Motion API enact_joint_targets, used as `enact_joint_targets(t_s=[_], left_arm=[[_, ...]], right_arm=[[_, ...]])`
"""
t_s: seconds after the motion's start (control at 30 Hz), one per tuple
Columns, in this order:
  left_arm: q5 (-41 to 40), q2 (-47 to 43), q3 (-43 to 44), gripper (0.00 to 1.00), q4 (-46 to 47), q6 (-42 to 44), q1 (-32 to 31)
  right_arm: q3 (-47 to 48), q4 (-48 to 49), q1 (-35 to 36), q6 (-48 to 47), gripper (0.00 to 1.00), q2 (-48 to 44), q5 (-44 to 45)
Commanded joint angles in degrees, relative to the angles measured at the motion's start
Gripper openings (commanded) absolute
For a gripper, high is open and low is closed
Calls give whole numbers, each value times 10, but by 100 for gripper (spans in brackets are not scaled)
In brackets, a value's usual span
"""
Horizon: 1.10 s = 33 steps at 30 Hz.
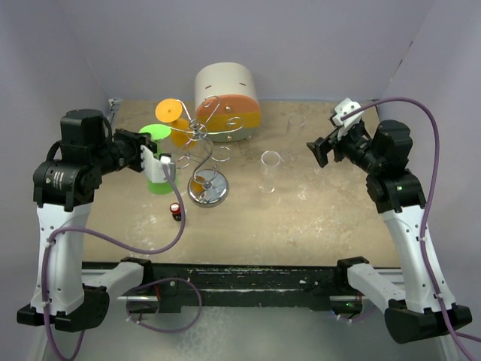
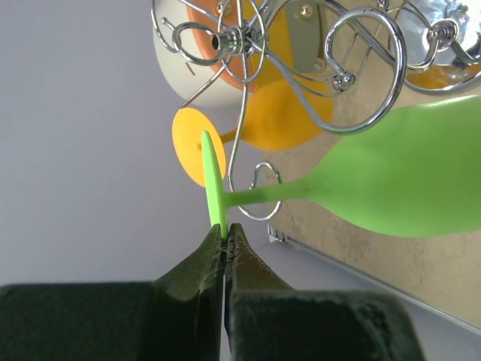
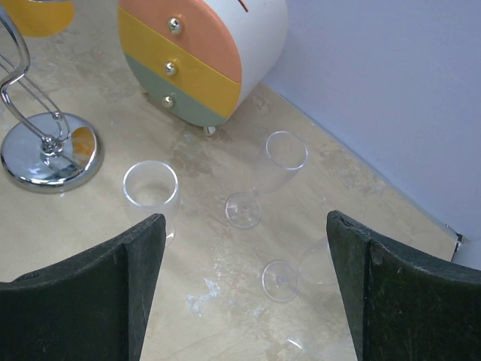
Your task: Place the wine glass upside down on the wine glass rack
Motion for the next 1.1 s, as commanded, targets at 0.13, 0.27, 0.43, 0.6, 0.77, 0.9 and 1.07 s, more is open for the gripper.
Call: enact_joint_targets(t_s=[0.13, 0.27, 0.43, 0.6, 0.77, 0.9, 1.07], left_arm=[[44, 31, 10, 0, 23, 59, -12], [54, 47, 11, 0, 37, 62, -13], [55, 64, 12, 0, 63, 63, -13], [45, 69, 4, 0, 88, 49, -13], [24, 68, -9, 0, 110, 38, -14], [11, 69, -15, 0, 123, 34, -14], [-14, 69, -18, 0, 129, 32, -14]], right_arm=[[-4, 27, -6, -9, 89, -6, -16], [-5, 28, -8, -9, 89, -7, -17], [-5, 27, -11, -9, 89, -7, -20], [-5, 25, -12, -9, 89, -7, -22], [-5, 25, -12, -11, 89, -5, -23], [-5, 25, -13, -10, 89, -4, -26], [-4, 23, -13, -10, 89, -2, -26]])
